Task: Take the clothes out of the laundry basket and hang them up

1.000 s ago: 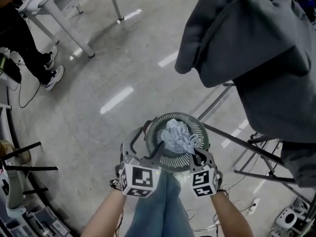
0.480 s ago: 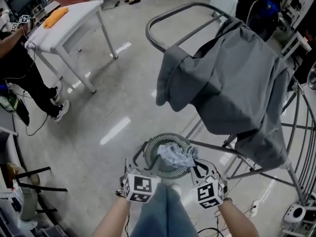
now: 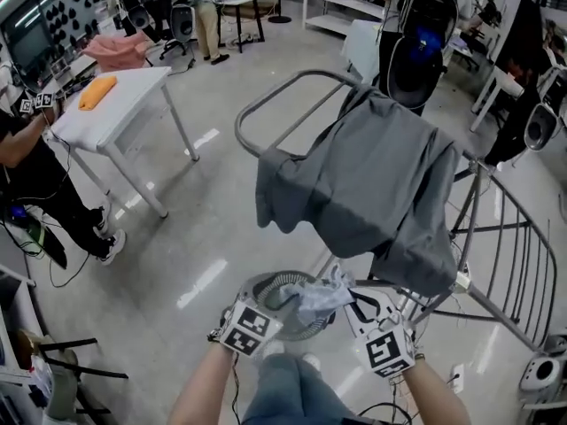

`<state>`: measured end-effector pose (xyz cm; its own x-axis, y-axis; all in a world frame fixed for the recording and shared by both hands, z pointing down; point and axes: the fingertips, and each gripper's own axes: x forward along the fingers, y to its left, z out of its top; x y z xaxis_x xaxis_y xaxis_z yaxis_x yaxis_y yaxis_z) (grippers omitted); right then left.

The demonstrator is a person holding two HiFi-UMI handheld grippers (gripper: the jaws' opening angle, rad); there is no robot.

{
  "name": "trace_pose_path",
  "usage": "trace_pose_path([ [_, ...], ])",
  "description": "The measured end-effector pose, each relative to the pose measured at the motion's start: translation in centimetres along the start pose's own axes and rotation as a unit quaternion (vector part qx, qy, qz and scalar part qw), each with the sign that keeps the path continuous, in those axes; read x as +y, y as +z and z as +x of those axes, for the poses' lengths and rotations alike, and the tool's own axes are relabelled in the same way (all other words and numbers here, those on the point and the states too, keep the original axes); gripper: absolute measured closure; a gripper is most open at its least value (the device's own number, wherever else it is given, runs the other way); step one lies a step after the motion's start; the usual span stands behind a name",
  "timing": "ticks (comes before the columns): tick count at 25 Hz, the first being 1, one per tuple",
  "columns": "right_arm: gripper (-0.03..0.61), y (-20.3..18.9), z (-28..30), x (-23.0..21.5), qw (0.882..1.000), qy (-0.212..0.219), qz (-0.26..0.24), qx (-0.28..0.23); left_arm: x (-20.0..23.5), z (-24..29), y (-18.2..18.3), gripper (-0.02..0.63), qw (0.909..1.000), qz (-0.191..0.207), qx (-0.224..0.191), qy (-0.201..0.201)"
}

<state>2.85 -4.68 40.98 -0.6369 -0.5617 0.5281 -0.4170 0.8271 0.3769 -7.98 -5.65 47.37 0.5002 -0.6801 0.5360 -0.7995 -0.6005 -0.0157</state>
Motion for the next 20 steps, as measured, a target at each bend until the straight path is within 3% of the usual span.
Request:
trace_pose_path([
  [2,0.552,1.3,-2.4,-1.4,1.000,-0.014,0.003,-0.018,-1.6,0.0,1.8,0.351,0.9991,0.007,0.002,-0.041],
  [4,0.552,2.5,-4.4,-2.5,0.999,-0.030,0.019,-0.036,-4.1,-0.1,2.9,0.333,0.9945,-0.013,0.011,-0.103],
  [6,0.552,3.6,-6.2,-3.5,0.997,-0.048,0.030,-0.052,-7.1,-0.6,4.0,0.287,0.9817,-0.057,0.013,-0.181],
  [9,0.552,4.9,-8.6,-4.8,0.994,-0.076,0.036,-0.067,-11.1,-1.4,5.6,0.273,0.9554,-0.103,0.004,-0.277],
  [13,0.552,5.5,-10.7,-6.4,0.987,-0.116,0.072,-0.084,-14.6,-2.1,6.9,0.281,0.9342,-0.106,0.000,-0.341],
  [14,0.552,5.4,-11.2,-6.7,0.985,-0.126,0.076,-0.085,-15.1,-2.1,7.0,0.309,0.9337,-0.096,0.002,-0.345],
  [16,0.551,5.0,-12.5,-7.5,0.983,-0.146,0.077,-0.079,-15.6,-1.9,7.4,0.469,0.9405,-0.064,0.005,-0.334],
  [20,0.552,2.8,-14.3,-9.4,0.979,-0.184,0.085,-0.039,-12.7,-2.1,10.6,0.543,0.9641,-0.015,-0.020,-0.264],
])
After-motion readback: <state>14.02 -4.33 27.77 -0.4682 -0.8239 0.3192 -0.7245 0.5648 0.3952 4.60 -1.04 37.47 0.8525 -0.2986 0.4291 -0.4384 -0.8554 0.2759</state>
